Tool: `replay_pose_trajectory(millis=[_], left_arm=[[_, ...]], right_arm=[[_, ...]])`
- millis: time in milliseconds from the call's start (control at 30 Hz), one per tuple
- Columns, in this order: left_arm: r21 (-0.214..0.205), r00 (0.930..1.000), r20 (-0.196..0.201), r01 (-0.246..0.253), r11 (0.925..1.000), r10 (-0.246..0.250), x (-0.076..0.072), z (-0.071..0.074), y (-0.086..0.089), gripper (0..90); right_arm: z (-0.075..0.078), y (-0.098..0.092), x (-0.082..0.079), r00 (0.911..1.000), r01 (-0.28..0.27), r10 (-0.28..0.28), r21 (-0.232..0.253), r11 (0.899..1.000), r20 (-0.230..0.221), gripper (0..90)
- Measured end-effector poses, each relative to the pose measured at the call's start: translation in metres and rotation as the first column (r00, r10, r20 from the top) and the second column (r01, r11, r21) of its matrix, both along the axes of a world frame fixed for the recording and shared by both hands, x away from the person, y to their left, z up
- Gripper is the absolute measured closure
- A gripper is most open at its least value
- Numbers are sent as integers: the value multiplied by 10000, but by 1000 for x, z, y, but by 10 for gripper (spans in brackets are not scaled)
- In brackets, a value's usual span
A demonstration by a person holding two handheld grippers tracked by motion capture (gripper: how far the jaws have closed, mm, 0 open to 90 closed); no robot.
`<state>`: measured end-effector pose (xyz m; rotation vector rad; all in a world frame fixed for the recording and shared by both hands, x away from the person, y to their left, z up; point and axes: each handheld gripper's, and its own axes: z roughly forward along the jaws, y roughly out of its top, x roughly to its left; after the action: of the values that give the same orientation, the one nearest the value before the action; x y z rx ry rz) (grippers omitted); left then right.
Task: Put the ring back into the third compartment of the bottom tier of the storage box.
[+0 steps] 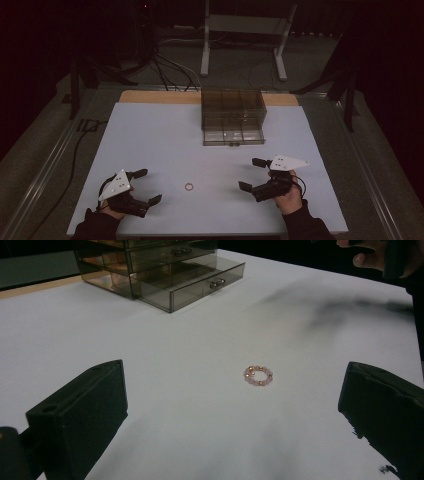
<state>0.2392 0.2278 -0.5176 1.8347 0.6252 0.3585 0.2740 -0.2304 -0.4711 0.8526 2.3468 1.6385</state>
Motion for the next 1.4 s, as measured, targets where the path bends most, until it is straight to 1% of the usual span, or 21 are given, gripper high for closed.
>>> replay_pose_trajectory(millis=[100, 167, 267, 333, 433, 467, 500, 700, 933, 1033, 1100, 1133, 1300, 1367, 1400], left_arm=[[16, 10000, -15, 54, 10000, -54, 0, 0, -1, 5], [-1, 10000, 3, 50, 10000, -50, 0, 0, -1, 5], [-10, 10000, 28, 41, 10000, -41, -1, 0, -1, 5], [-65, 10000, 43, 22, 10000, -21, -1, 1, 0, 5], [-48, 10000, 44, 25, 10000, -25, -1, 1, 0, 5], [20, 9999, 86, 63, 10000, -63, -2, 1, -1, 5], [-14, 9999, 83, 68, 10000, -67, -2, 1, -1, 5], [-12, 9999, 62, 88, 10000, -88, -1, 1, -2, 5], [19, 9999, 81, 109, 9999, -109, -2, 1, -3, 5], [26, 9998, 84, 153, 9999, -154, -2, 1, -3, 5], [-19, 9999, 81, 149, 9999, -149, -2, 1, -3, 5], [20, 9998, 83, 153, 9999, -153, -2, 0, -3, 5], [-19, 9998, 85, 154, 9999, -154, -2, 0, -2, 5], [18, 9998, 81, 175, 9998, -175, -2, 0, -2, 5], [25, 9998, 94, 176, 9998, -177, -2, 0, -2, 5]], right_arm=[[0, 11, 2, 9996, -267, 267, 64, 9996, -26, 0], [0, 14, 2, 9994, -349, 350, 47, 9994, -44, 0], [0, 25, 3, 9979, -632, 632, 10, 9980, -124, 0], [1, 35, 5, 9964, -828, 830, 103, 9965, -148, 0], [2, 41, 5, 9954, -933, 937, 171, 9955, -192, 0], [2, 41, 5, 9954, -933, 937, 171, 9955, -192, 0], [2, 48, 6, 9943, -1038, 1042, 166, 9945, -210, 0], [3, 65, 9, 9898, -1392, 1398, 230, 9900, -272, 0], [2, 84, 10, 9849, -1704, 1704, 32, 9854, -312, 0], [3, 92, 12, 9832, -1805, 1803, -45, 9836, -274, 33], [2, 97, 14, 9819, -1879, 1876, -90, 9822, -265, 33], [1, 100, 15, 9817, -1884, 1881, -72, 9821, -308, 33], [-4, 111, 20, 9800, -1948, 1931, -338, 9803, -487, 33], [-6, 115, 22, 9782, -2015, 1992, -369, 9788, -587, 33], [-7, 118, 22, 9775, -2063, 2038, -449, 9774, -547, 33]])
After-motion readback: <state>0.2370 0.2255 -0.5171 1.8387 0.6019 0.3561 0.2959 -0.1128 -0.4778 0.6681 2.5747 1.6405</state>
